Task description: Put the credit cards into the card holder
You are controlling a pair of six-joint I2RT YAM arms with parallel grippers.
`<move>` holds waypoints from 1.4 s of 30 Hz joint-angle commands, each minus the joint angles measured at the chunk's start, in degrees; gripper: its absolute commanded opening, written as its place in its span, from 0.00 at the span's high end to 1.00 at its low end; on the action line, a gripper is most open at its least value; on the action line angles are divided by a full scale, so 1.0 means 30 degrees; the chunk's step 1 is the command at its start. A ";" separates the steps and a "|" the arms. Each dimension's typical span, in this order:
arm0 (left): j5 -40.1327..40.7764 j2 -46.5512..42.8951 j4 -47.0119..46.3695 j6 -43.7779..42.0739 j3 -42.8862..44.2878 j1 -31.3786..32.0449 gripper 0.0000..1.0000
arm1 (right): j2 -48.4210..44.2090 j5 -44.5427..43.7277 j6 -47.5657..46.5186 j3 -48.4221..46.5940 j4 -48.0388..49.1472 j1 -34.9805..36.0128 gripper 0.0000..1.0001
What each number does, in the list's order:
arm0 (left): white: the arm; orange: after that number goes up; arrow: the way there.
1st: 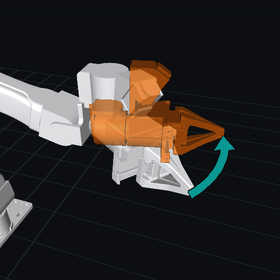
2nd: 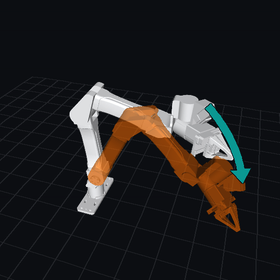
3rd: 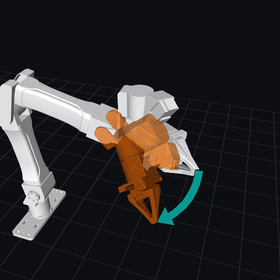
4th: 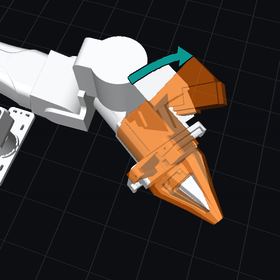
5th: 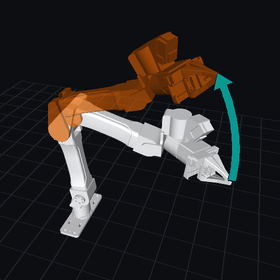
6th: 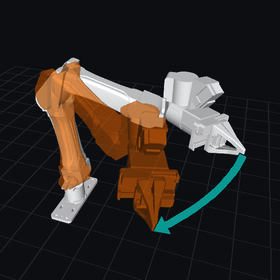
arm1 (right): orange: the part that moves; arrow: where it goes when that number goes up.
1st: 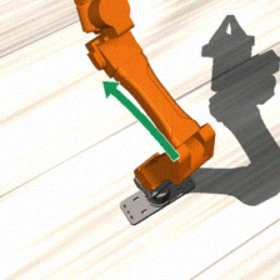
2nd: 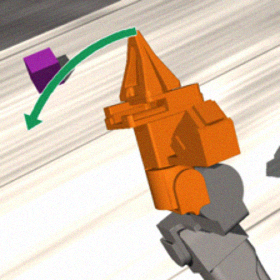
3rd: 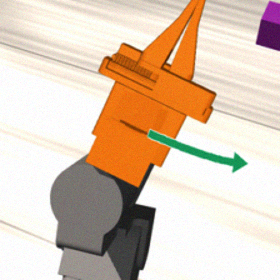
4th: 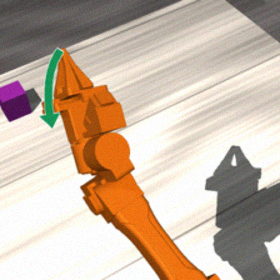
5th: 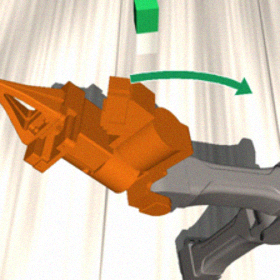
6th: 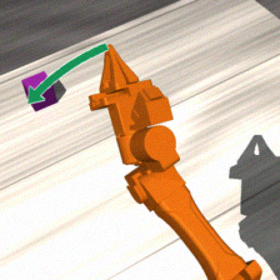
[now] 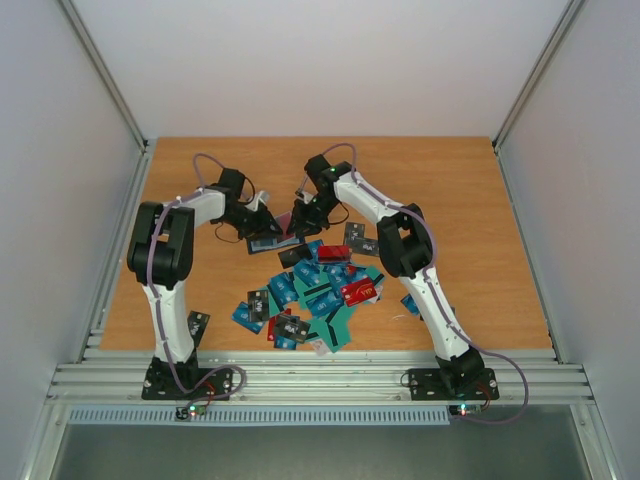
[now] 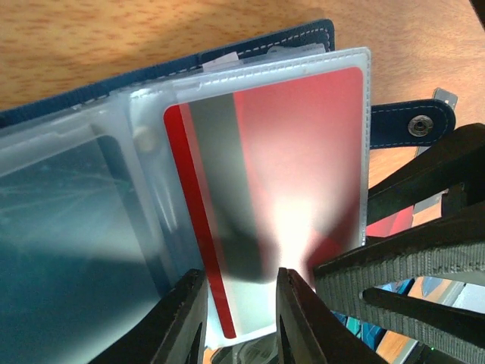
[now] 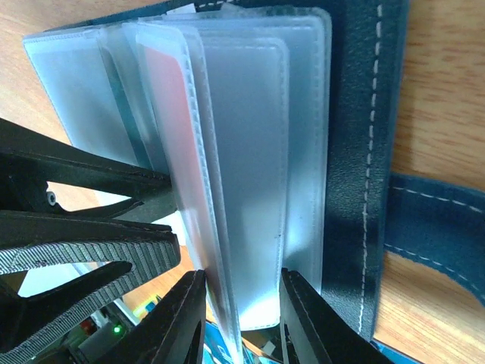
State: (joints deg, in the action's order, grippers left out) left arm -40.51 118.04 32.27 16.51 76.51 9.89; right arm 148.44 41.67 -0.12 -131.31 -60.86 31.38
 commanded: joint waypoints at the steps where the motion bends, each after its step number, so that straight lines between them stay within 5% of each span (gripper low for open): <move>1: -0.0207 0.0330 -0.0613 0.0121 0.0557 0.0157 0.72 | -0.1121 0.0260 0.0011 -0.0074 -0.0003 0.0257 0.72; 21: 0.0379 -0.0912 0.0638 0.0011 0.1217 0.0160 0.72 | -0.1231 -0.1865 -0.0175 -0.1644 -0.1838 0.0469 0.73; 34: 0.3374 -0.4114 0.2639 -0.0562 -0.0324 -0.2307 0.36 | -0.1140 -0.2791 -0.0818 -0.1744 -0.1920 0.0372 0.70; 42: 0.2254 -0.2352 0.1849 -0.0745 -0.0532 -0.2945 0.32 | -0.0012 -0.3117 -0.0767 -0.2716 -0.2082 0.0372 0.68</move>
State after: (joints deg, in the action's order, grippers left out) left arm -32.18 108.01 38.92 15.66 75.11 0.60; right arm 147.39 33.39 -1.65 -136.55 -66.52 32.25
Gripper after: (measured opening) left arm 0.672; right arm 0.315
